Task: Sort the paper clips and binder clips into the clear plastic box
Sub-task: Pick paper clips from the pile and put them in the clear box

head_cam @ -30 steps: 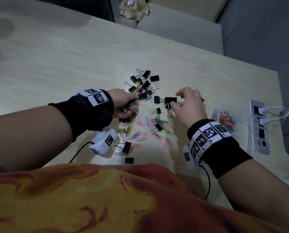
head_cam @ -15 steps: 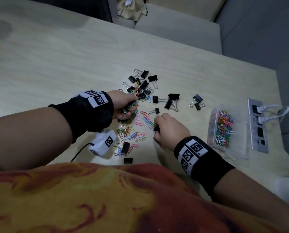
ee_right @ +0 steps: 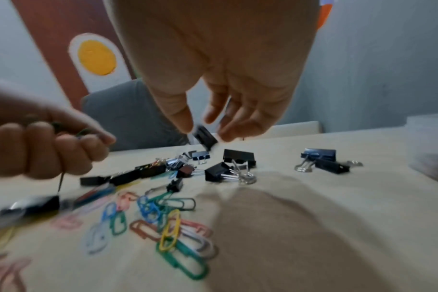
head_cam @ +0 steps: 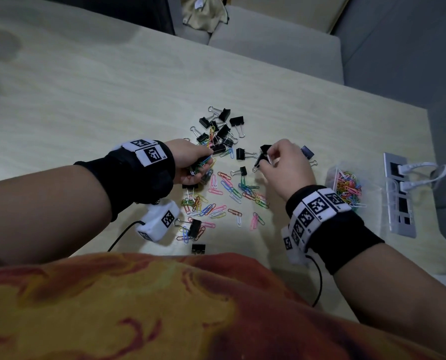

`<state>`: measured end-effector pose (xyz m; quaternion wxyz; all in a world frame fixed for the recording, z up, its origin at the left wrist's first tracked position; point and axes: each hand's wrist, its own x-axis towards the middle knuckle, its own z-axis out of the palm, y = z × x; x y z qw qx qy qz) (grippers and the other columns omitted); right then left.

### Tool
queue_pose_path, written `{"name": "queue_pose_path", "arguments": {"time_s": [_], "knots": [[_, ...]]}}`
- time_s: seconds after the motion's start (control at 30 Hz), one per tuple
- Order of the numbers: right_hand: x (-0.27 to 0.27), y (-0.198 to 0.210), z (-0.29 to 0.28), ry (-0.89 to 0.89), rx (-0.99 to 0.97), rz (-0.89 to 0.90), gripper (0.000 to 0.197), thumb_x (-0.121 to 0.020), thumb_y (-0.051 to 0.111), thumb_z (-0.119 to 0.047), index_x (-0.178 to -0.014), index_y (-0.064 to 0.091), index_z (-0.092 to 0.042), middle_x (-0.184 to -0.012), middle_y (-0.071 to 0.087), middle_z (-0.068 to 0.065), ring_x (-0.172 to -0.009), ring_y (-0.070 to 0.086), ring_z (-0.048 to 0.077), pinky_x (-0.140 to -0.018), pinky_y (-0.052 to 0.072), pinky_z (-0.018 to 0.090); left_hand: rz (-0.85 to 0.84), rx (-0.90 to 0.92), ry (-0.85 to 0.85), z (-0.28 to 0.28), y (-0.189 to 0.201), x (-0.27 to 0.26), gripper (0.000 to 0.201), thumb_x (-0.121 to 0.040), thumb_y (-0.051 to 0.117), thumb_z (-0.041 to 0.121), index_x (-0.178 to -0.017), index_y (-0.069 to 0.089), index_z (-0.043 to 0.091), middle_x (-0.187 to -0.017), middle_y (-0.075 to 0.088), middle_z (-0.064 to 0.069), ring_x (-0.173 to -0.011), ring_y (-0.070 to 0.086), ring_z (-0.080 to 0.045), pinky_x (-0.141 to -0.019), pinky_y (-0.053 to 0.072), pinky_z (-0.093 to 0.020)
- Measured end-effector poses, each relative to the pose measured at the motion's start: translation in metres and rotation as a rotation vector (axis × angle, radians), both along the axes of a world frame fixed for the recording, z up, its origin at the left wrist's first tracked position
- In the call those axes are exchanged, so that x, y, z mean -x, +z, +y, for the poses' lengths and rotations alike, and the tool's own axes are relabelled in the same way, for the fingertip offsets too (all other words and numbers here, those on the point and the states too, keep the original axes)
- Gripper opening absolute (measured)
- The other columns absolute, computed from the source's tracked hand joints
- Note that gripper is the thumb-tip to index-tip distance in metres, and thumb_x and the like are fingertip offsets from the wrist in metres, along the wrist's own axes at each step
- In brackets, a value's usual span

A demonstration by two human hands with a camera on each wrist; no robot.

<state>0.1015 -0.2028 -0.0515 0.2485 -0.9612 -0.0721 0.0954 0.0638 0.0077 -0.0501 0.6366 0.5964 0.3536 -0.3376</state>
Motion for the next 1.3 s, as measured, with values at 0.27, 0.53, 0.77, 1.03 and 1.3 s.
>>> {"name": "queue_pose_path", "arguments": {"time_s": [0.27,0.53,0.77,1.03,1.3], "knots": [[0.044,-0.035,0.026,0.769,0.273,0.066,0.053,-0.090,0.053,-0.031,-0.141,0.040,-0.020,-0.149,0.037,-0.001,-0.135,0.036,0.019,-0.109,0.035,0.039,-0.002,0.009,0.004,0.004,0.001,0.000,0.031,-0.097,0.048,0.036,-0.071,0.051,0.017,-0.056,0.045,0.005,-0.053,0.039,-0.006,-0.039,0.039,-0.010],[0.063,-0.038,0.023,0.824,0.220,-0.232,0.030,-0.080,0.064,-0.021,-0.110,0.064,-0.016,-0.112,0.061,0.005,-0.100,0.057,0.030,-0.085,0.046,0.042,-0.038,-0.054,0.059,0.012,0.007,0.004,0.029,-0.096,0.049,0.033,-0.073,0.052,0.017,-0.064,0.044,0.004,-0.033,0.047,-0.004,-0.037,0.039,-0.009],[0.080,-0.045,0.052,1.272,0.180,-0.140,0.021,-0.080,0.072,-0.037,-0.093,0.068,-0.019,-0.089,0.059,0.007,-0.072,0.056,0.028,-0.057,0.048,0.034,-0.033,-0.050,0.048,0.008,0.009,0.009,0.030,-0.096,0.049,0.035,-0.072,0.051,0.017,-0.062,0.043,0.004,-0.052,0.044,-0.007,-0.038,0.039,-0.009],[0.059,-0.030,0.031,0.947,0.002,-0.149,0.026,-0.082,0.063,-0.014,-0.107,0.068,-0.019,-0.109,0.061,0.009,-0.090,0.059,0.032,-0.076,0.052,0.038,-0.027,-0.064,0.050,0.010,0.009,0.010,0.030,-0.096,0.050,0.035,-0.072,0.051,0.017,-0.061,0.043,0.004,-0.052,0.038,-0.006,-0.037,0.039,-0.009],[0.023,-0.007,0.006,0.373,0.189,-0.232,0.048,-0.080,0.061,-0.018,-0.128,0.051,-0.016,-0.136,0.045,0.010,-0.119,0.046,0.033,-0.100,0.039,0.047,-0.032,-0.057,0.033,0.007,0.008,0.008,0.030,-0.096,0.049,0.034,-0.071,0.051,0.018,-0.062,0.043,0.004,-0.057,0.043,-0.008,-0.039,0.039,-0.008]]}}
